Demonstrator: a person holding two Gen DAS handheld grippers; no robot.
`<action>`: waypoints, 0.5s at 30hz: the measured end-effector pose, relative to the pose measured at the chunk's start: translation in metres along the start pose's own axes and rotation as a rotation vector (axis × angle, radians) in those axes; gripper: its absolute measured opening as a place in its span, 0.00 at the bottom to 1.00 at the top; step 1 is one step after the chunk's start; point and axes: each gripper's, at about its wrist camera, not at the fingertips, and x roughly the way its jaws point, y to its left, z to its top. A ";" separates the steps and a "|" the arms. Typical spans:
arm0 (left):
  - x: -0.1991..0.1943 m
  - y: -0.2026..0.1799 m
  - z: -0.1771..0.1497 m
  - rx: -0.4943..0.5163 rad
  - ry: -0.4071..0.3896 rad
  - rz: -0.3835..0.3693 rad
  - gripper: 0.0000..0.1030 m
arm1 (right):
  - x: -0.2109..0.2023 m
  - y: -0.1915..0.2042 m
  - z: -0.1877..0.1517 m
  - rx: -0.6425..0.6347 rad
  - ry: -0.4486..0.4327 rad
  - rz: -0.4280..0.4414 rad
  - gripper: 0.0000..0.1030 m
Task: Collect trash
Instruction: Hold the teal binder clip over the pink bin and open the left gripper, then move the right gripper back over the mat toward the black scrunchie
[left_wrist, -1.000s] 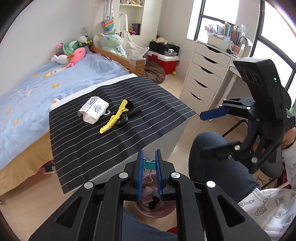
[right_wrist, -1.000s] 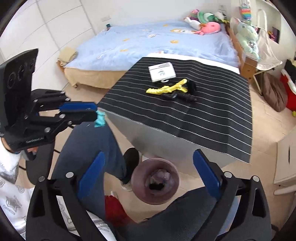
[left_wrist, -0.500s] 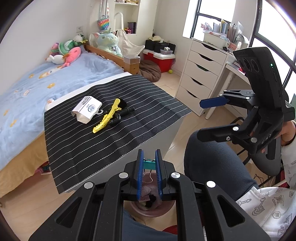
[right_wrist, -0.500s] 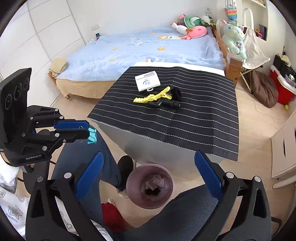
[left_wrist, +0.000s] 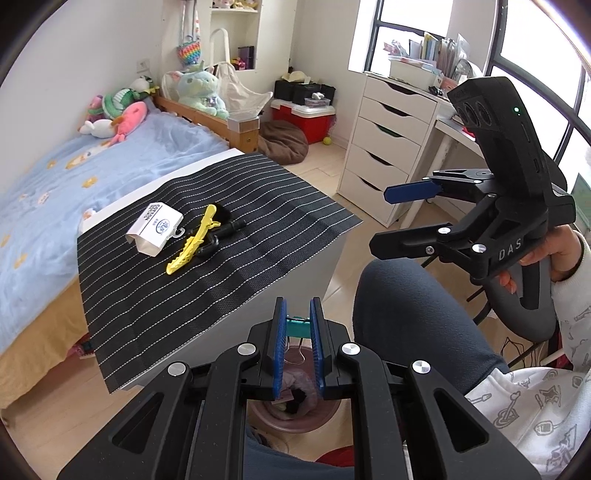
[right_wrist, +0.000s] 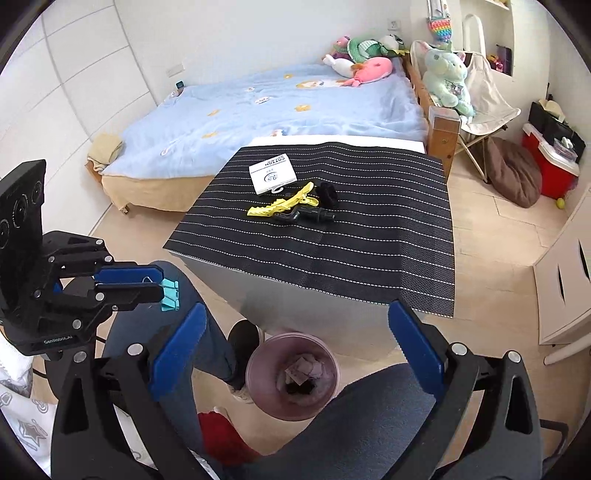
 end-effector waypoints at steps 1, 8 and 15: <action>0.000 -0.002 0.000 0.002 0.000 -0.004 0.12 | -0.001 -0.001 0.000 0.003 -0.003 -0.001 0.95; 0.001 -0.006 0.000 0.012 0.004 -0.009 0.49 | -0.005 -0.006 0.000 0.019 -0.014 -0.003 0.95; 0.001 0.006 -0.001 -0.045 -0.019 0.071 0.92 | -0.005 -0.007 -0.002 0.020 -0.013 0.004 0.97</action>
